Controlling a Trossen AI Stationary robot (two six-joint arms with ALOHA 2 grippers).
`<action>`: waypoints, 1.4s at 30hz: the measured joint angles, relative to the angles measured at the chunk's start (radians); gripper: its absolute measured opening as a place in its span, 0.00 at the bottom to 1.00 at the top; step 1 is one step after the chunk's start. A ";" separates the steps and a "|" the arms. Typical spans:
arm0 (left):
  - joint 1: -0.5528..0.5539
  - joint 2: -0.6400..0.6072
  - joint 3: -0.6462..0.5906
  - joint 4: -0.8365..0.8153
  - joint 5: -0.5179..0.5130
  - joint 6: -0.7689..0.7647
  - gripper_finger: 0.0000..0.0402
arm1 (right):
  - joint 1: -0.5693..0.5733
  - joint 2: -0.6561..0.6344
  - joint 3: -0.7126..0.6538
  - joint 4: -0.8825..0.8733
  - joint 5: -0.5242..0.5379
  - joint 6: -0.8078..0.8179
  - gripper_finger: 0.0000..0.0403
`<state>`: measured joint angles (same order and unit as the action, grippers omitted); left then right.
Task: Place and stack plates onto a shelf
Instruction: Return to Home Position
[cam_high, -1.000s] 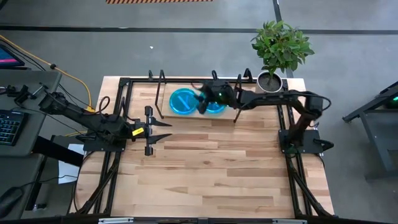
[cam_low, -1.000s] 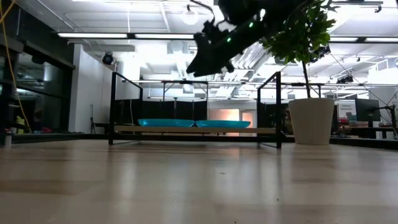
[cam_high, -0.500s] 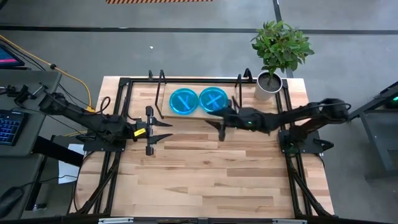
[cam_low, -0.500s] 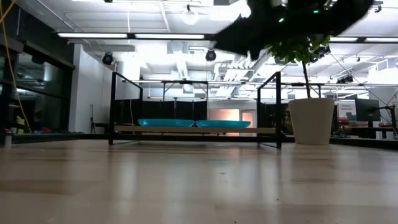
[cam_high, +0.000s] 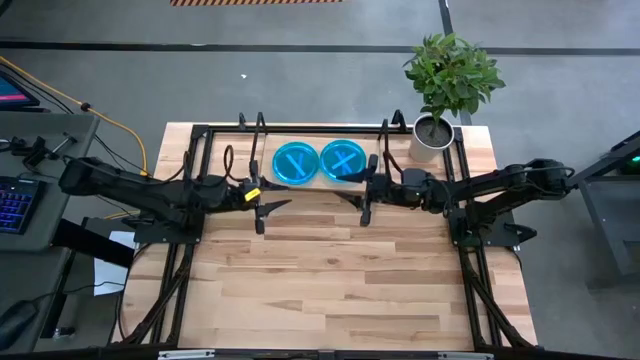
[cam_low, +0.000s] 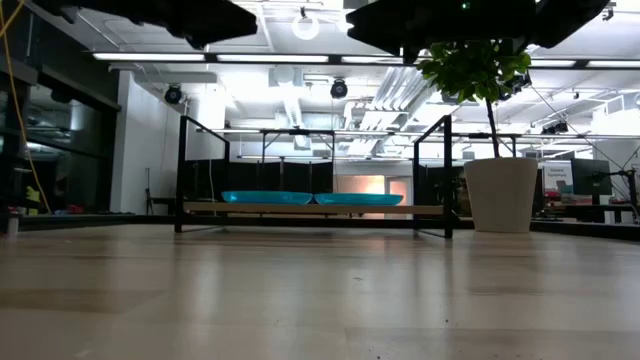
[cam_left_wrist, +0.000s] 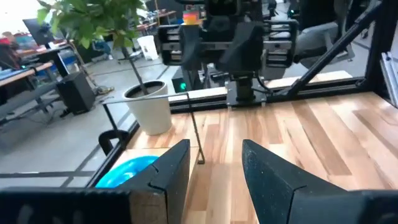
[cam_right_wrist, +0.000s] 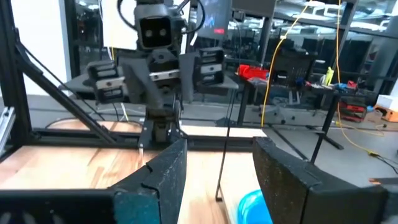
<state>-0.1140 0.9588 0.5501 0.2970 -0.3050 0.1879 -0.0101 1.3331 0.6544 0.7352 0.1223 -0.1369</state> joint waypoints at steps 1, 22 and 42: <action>0.014 -0.001 -0.007 0.014 0.008 -0.004 0.34 | 0.000 0.000 0.000 -0.009 0.000 0.000 0.43; 0.144 -0.285 -0.241 0.113 0.105 -0.082 0.34 | 0.022 0.000 0.001 -0.073 -0.007 0.021 0.43; 0.146 -0.593 -0.537 0.010 0.141 -0.182 0.28 | 0.142 -0.417 -0.035 -0.698 0.006 0.094 0.43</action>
<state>0.0315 0.3656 0.0128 0.3068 -0.1640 0.0059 0.1320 0.9163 0.6198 0.0372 0.1282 -0.0433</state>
